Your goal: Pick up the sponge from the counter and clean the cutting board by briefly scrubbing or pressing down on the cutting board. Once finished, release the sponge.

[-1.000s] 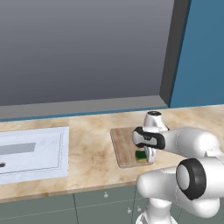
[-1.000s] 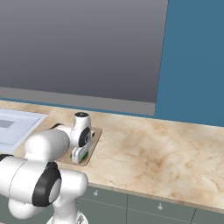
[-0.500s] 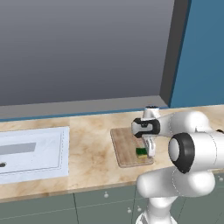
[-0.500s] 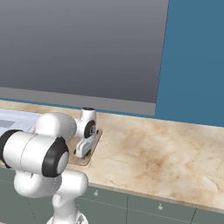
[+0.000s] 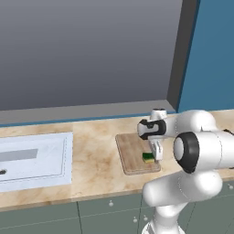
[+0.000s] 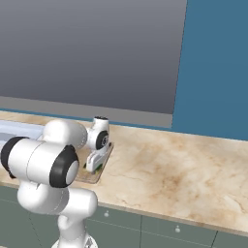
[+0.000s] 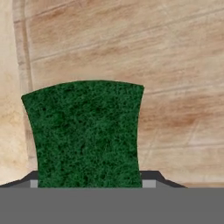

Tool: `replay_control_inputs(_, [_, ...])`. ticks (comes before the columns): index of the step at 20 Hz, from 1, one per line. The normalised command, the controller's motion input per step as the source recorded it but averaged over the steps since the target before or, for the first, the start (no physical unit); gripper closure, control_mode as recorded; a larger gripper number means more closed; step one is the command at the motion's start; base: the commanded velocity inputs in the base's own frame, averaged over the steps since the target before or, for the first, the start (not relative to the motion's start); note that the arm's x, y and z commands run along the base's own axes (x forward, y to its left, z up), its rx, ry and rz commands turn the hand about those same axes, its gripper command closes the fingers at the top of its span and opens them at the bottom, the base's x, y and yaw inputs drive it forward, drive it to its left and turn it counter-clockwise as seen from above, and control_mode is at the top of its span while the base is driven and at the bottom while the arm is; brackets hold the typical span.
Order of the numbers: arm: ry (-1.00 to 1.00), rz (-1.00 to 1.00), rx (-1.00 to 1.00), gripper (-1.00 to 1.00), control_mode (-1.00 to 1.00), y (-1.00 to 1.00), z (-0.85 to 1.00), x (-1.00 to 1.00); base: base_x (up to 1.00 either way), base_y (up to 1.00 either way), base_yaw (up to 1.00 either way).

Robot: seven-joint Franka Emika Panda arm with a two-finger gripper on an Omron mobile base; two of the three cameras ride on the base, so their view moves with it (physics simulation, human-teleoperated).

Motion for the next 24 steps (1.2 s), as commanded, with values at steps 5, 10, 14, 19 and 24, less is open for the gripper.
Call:
replay_control_inputs(5, [-0.23,0.0,0.0,1.0,-1.0,-0.1,-0.36,0.25,0.0,0.0,0.0])
replay_control_inputs(10, [-0.1,-0.06,0.0,1.0,-1.0,-0.06,-0.19,0.45,0.0,0.0,0.0])
replay_control_inputs(14, [-0.01,-0.1,0.0,1.0,-1.0,-0.01,-0.07,0.65,0.0,0.0,0.0])
replay_control_inputs(19, [0.0,-0.11,0.0,1.0,-1.0,0.0,-0.01,0.73,0.0,0.0,0.0])
replay_control_inputs(24, [-0.01,-0.13,0.0,1.0,-1.0,0.0,0.0,0.67,0.0,0.0,0.0])
